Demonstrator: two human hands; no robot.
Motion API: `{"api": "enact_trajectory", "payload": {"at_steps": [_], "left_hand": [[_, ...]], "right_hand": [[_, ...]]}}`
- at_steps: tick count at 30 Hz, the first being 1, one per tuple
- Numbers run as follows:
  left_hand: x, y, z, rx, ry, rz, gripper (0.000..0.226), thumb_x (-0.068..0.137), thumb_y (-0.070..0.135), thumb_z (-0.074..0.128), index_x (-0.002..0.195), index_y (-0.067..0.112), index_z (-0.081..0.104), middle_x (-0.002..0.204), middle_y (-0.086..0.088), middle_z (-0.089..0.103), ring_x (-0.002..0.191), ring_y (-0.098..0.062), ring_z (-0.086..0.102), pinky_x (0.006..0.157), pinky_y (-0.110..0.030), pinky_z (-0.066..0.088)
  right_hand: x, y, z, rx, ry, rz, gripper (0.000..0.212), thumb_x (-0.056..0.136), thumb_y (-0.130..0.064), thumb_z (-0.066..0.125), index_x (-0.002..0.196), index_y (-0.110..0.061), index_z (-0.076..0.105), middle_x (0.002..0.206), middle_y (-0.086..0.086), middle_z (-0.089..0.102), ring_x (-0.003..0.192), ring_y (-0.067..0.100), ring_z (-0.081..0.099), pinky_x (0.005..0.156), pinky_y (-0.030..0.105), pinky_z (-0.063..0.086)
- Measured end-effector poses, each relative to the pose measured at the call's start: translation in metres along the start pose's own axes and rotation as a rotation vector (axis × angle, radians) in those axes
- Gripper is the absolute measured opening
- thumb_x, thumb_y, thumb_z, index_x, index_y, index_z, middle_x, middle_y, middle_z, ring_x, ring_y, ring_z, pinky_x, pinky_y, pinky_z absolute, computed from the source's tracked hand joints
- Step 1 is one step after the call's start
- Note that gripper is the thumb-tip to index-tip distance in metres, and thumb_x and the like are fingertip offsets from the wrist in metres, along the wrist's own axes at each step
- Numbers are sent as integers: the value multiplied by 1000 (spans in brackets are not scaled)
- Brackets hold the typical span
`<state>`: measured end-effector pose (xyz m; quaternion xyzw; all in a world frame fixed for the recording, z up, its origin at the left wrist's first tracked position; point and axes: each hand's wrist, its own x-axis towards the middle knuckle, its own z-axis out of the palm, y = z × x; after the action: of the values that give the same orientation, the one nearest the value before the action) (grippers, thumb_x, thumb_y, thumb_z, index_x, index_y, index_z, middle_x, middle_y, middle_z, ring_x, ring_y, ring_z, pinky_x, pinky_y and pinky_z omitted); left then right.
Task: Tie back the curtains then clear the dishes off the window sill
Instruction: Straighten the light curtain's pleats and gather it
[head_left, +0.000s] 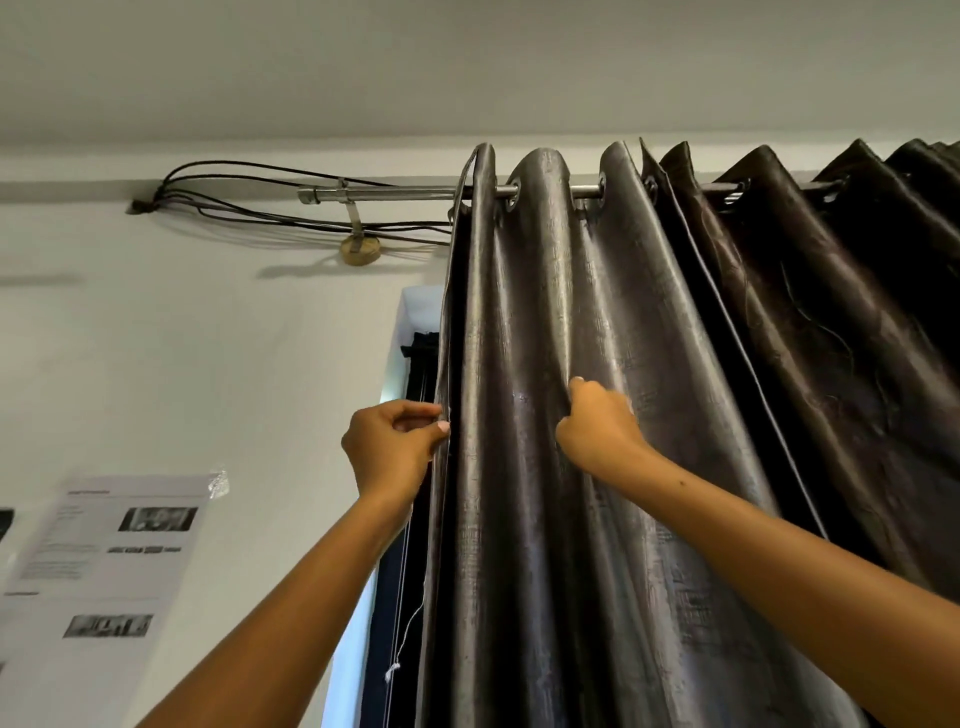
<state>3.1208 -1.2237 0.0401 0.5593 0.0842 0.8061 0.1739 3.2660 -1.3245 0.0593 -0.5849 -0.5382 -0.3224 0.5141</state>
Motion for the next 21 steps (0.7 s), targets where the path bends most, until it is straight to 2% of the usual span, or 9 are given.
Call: {"api": "enact_trajectory", "payload": {"at_steps": [3,5,7,8,11,13,16,18,21], "left_hand": [[0,6,0,-55,-46,-24,25,71,-3,77,93,6,69,77,-10,72,69,-18,70,64,-24,57],[3,7,0,-76,-102,-30,28,72,-3,77,98,7,69,80,-11,72,71,-19,70,63,-23,57],[9,5,0,-72,-161,-32,26,74,-2,76,98,7,71,83,-11,73,73,-19,70,64,-23,57],[12,4,0,-66,-186,-32,23,75,0,75,97,7,72,83,-10,73,72,-18,70,64,-23,58],[24,0,-5,-96,-233,-20,9,82,5,70,91,7,72,80,-8,72,67,-14,68,57,-20,56],[31,-2,-11,-90,-222,-10,5,85,10,68,87,8,72,76,-7,70,63,-12,67,53,-19,54],[43,-3,-15,-104,-219,-18,12,87,15,67,79,7,70,67,-6,67,54,-8,64,51,-20,54],[49,-2,-11,-129,-219,-34,18,86,19,68,72,9,68,67,-7,66,56,-12,64,52,-22,55],[54,7,8,-142,-195,-32,23,80,25,75,66,9,66,66,-8,66,60,-21,65,52,-25,56]], "right_hand": [[2,-5,11,69,19,-18,38,87,12,33,121,2,48,100,15,56,83,29,50,71,40,48],[4,-14,20,46,2,-74,34,89,10,36,120,2,49,104,18,56,88,33,53,69,38,45],[10,-30,28,20,-27,-125,32,90,6,39,119,1,51,112,21,57,101,37,54,75,37,45],[14,-39,33,9,-48,-155,30,91,5,41,117,1,54,114,21,58,104,37,55,75,36,44],[25,-68,44,-20,-127,-251,15,91,1,44,97,-1,58,107,21,60,95,34,57,70,32,43],[29,-81,46,-25,-173,-275,16,92,-1,44,98,2,58,101,20,59,90,31,55,70,31,42],[26,-87,38,-59,-231,-264,21,91,1,41,101,2,60,101,22,59,96,34,56,69,29,41],[20,-81,32,-101,-264,-242,25,90,4,37,103,2,57,104,22,59,96,35,56,67,29,45],[13,-66,23,-138,-277,-229,27,89,5,34,105,2,54,102,21,59,91,35,59,68,36,53]]}}
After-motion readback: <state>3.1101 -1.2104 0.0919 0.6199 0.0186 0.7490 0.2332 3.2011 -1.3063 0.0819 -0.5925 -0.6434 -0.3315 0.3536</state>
